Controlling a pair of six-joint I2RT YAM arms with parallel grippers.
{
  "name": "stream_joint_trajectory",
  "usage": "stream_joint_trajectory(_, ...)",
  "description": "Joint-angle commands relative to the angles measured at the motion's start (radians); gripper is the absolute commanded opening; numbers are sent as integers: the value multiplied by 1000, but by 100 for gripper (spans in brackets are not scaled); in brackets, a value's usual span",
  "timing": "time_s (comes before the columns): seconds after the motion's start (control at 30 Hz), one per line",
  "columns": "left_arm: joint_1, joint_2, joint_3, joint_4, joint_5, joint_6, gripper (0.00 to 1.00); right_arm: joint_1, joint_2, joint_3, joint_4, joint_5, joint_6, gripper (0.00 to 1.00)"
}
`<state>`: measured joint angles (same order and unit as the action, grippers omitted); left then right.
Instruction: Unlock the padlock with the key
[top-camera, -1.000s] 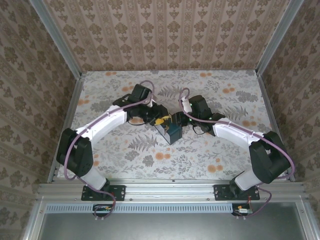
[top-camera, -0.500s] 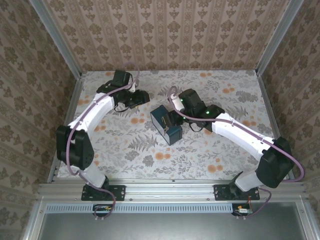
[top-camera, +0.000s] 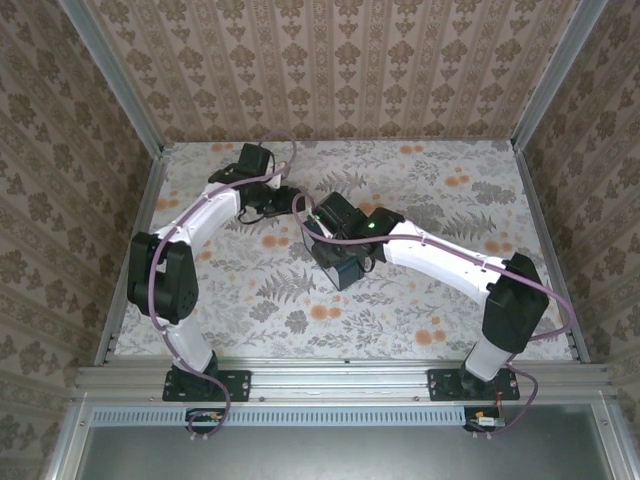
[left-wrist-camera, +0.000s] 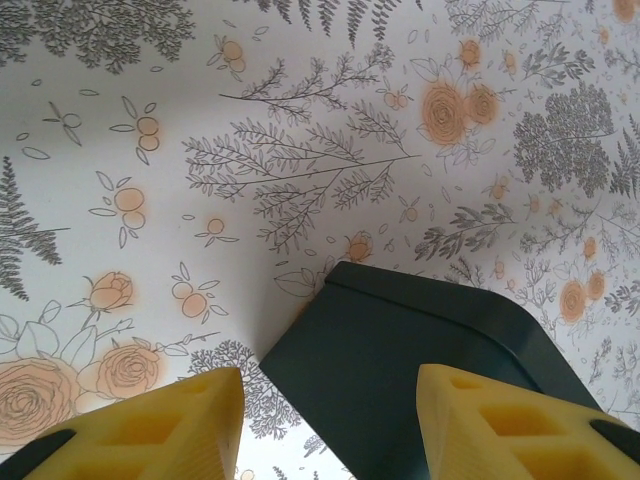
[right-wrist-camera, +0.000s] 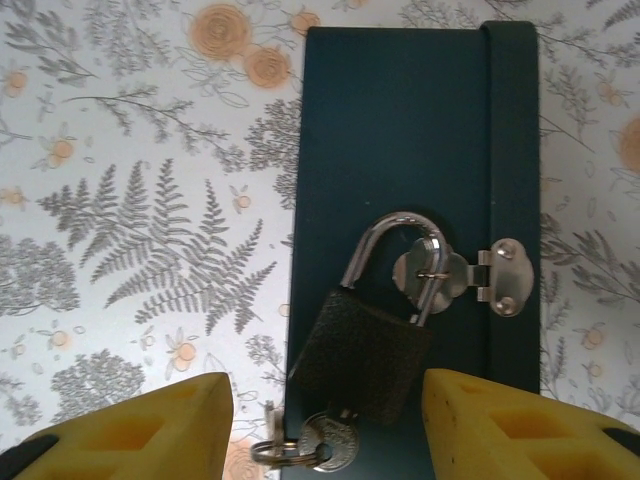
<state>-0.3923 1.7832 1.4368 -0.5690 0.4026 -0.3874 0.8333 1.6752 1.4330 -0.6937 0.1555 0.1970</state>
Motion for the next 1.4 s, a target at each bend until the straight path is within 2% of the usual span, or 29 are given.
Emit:
stream_joint_trajectory(0.0, -16, 4, -19, 17, 9, 28, 49, 4, 31, 48, -67, 86, 5, 54)
stream_joint_trajectory(0.17, -26, 7, -21, 15, 1, 27, 48, 3, 50, 50, -72, 94, -7, 50)
stream_joint_trajectory(0.63, -31, 10, -21, 1, -13, 26, 47, -1, 85, 47, -38, 64, 12, 52)
stream_joint_trajectory(0.9, -31, 7, -30, -1, -17, 25, 45, -34, 34, -11, 5, 48, 74, 34)
stream_joint_trajectory(1.17, -33, 2, -34, -2, -10, 23, 44, -136, -94, -175, 203, -140, 217, 30)
stream_joint_trajectory(1.37, -50, 4, -16, -8, 4, 22, 44, -183, -122, -234, 249, -219, 233, 32)
